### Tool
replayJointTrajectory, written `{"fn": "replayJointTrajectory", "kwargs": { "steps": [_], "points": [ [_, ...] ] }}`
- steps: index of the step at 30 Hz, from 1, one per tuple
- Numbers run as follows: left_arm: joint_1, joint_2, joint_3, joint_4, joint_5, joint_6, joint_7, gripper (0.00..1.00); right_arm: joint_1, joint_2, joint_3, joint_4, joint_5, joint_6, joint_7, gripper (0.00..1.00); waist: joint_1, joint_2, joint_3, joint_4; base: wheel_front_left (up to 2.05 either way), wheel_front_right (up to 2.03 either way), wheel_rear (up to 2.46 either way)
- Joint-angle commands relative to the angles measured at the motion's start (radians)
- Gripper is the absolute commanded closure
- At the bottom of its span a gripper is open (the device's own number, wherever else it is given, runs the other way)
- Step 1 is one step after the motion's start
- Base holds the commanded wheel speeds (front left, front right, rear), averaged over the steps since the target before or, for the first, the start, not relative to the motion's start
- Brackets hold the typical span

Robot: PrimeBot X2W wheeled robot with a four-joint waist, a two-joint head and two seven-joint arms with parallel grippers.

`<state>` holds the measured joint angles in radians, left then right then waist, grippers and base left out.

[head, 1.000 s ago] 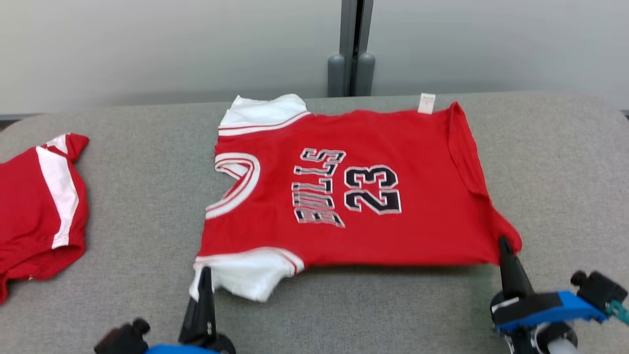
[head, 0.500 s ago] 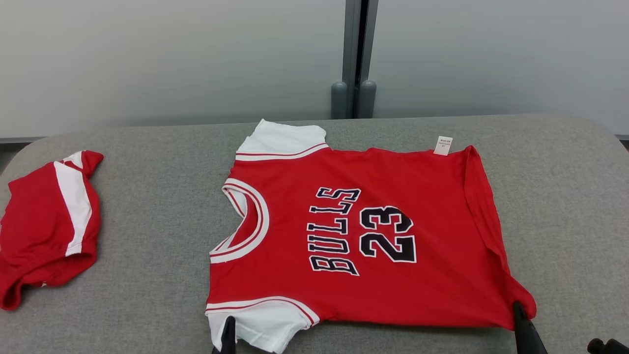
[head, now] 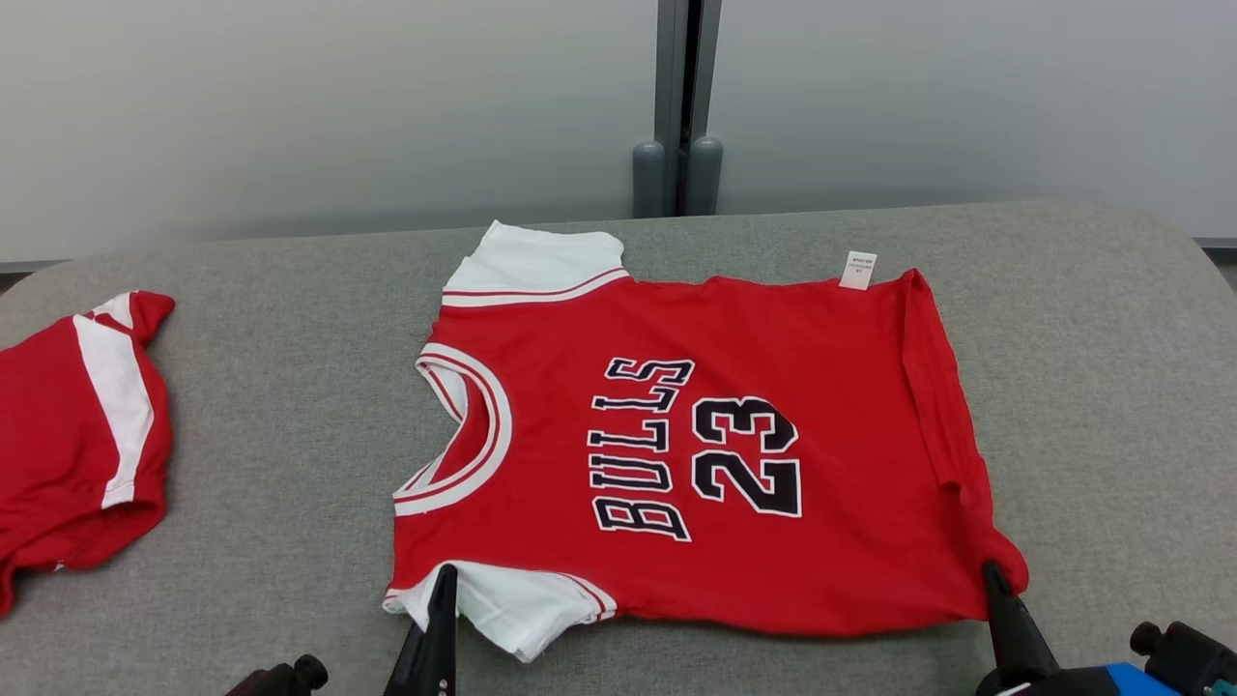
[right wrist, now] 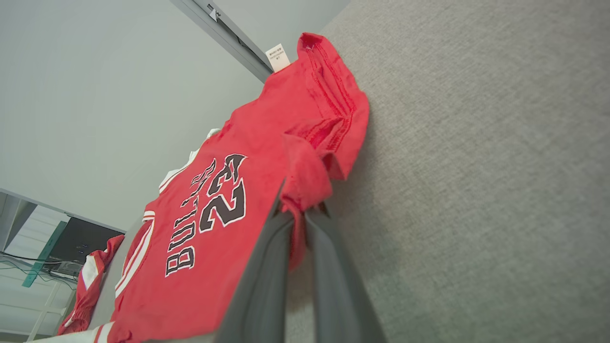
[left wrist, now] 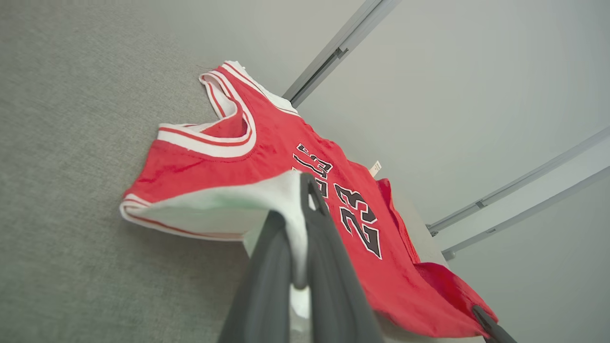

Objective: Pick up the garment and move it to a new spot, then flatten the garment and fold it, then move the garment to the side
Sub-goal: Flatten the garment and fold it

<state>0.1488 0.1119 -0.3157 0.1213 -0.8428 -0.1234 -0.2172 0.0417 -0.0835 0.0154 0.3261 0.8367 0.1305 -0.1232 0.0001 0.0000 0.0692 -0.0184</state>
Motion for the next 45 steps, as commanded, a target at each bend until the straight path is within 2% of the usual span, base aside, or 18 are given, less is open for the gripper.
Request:
{"fn": "replayJointTrajectory", "kwargs": {
  "steps": [1,15,23,30,31,32,33,34,35,36,45],
  "points": [
    [-0.025,0.008,-0.005,0.005,0.002,-0.004,0.004,1.00,-0.018,0.003,-0.005,-0.003,-0.011,0.000,0.006,1.00,-0.0001,0.0000,0.001,-0.002,0.00,0.00,0.00],
    [-0.217,0.074,-0.029,0.139,0.004,-0.010,0.017,1.00,-0.121,0.025,-0.045,0.032,-0.030,0.000,0.071,1.00,-0.0001,0.0000,0.034,-0.024,0.00,0.00,0.00],
    [-0.370,0.116,-0.071,0.244,-0.016,-0.010,0.025,1.00,-0.230,0.028,-0.050,0.099,-0.064,0.000,0.103,1.00,-0.0001,0.0000,0.073,-0.040,0.00,0.00,0.00],
    [-0.498,0.129,-0.132,0.352,-0.033,-0.010,0.014,1.00,-0.341,0.030,-0.039,0.186,-0.101,0.000,0.105,0.99,-0.0001,0.0000,0.117,-0.052,0.00,0.00,0.00],
    [-0.511,0.131,-0.139,0.369,-0.037,-0.010,0.012,1.00,-0.353,0.030,-0.037,0.198,-0.108,0.000,0.102,0.55,-0.0001,0.0000,0.120,-0.053,0.00,0.00,0.00],
    [-0.523,0.134,-0.140,0.387,-0.037,-0.010,0.007,1.00,-0.364,0.029,-0.038,0.209,-0.113,0.000,0.097,0.00,-0.0001,0.0000,0.124,-0.053,0.00,0.00,0.00],
    [-0.523,0.134,-0.140,0.387,-0.037,-0.010,0.007,1.00,-0.364,0.029,-0.038,0.209,-0.113,0.000,0.097,0.00,-0.0001,0.0000,0.124,-0.053,0.00,0.00,0.00],
    [-0.535,0.135,-0.141,0.404,-0.042,-0.010,0.001,0.96,-0.372,0.029,-0.038,0.219,-0.119,0.000,0.091,0.00,-0.0001,0.0000,0.126,-0.053,0.00,0.00,0.00],
    [-0.545,0.136,-0.141,0.422,-0.042,-0.010,-0.006,0.53,-0.380,0.029,-0.035,0.226,-0.124,0.000,0.083,0.00,-0.0001,0.0000,0.128,-0.052,0.00,0.00,0.00],
    [-0.555,0.138,-0.144,0.434,-0.039,-0.010,-0.012,0.00,-0.386,0.026,-0.033,0.231,-0.128,0.000,0.075,0.00,-0.0001,0.0000,0.128,-0.052,0.00,0.00,0.00],
    [-0.531,0.164,-0.142,0.482,-0.035,-0.010,-0.046,0.00,-0.332,-0.053,0.012,0.255,-0.208,0.000,-0.003,0.00,-0.0001,0.0000,0.100,-0.041,0.00,0.00,0.00]
  ]
}}
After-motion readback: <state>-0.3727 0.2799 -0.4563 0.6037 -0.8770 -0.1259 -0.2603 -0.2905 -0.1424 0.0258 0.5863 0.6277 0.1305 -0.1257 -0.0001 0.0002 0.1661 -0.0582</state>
